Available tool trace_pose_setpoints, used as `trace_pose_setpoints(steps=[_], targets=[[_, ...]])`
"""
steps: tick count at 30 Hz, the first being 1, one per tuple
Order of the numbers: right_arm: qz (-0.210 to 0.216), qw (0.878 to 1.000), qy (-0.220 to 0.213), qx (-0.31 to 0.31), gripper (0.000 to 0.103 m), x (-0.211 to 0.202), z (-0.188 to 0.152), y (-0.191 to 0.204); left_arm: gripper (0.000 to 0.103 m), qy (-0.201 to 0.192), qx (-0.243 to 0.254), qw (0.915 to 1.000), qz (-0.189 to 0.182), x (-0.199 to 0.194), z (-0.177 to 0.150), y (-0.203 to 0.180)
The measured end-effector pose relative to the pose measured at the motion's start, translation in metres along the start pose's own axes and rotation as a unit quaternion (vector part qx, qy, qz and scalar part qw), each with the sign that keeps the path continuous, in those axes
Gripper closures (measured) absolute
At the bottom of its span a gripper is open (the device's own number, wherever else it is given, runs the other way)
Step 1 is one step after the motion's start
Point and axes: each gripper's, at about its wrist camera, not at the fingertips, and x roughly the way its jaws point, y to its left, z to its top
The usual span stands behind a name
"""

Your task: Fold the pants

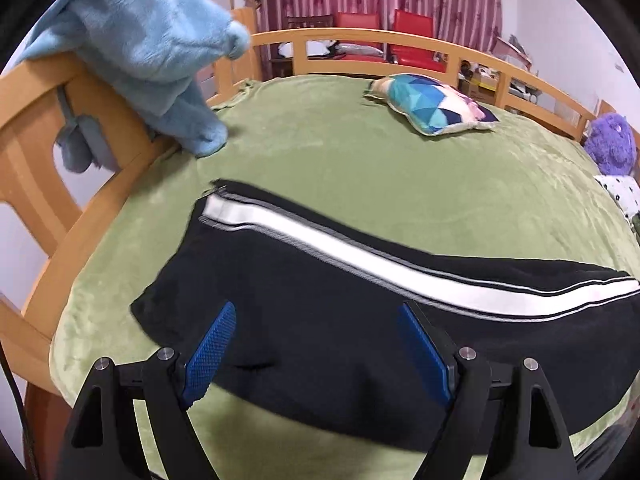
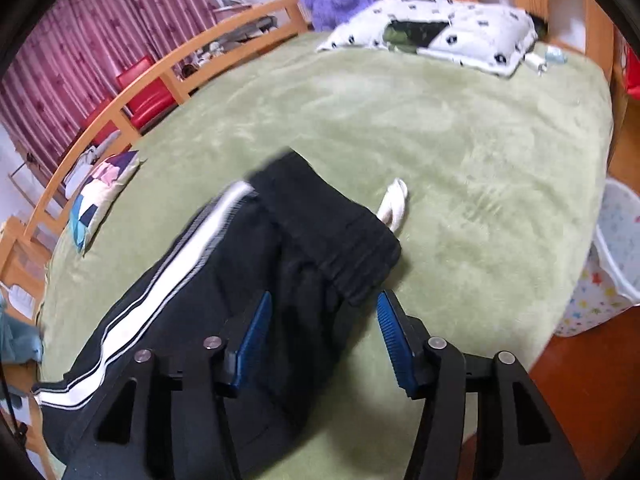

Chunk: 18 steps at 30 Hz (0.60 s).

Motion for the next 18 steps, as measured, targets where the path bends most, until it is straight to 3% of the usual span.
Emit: trace_pose_setpoints(steps=[5, 12, 16, 18], targets=[[0.003, 0.999, -0.007, -0.044, 0.047, -0.029, -0.007, 0.035, 0.021, 0.008, -0.051, 0.9986, 0.006, 0.01, -0.01, 0.065], [0.029, 0.991, 0.003, -0.132, 0.045, -0.042, -0.049, 0.14, 0.023, 0.028, -0.108, 0.9937, 0.009, 0.041, -0.022, 0.156], [0.039, 0.985, 0.014, -0.165, 0.044, -0.041, -0.076, 0.197, 0.023, 0.042, -0.122, 0.9915, -0.015, 0.07, -0.024, 0.183], [0.042, 0.984, 0.026, -0.169, 0.044, -0.037, -0.087, 0.218, 0.023, 0.048, -0.131, 0.9902, -0.006, 0.087, -0.025, 0.197]])
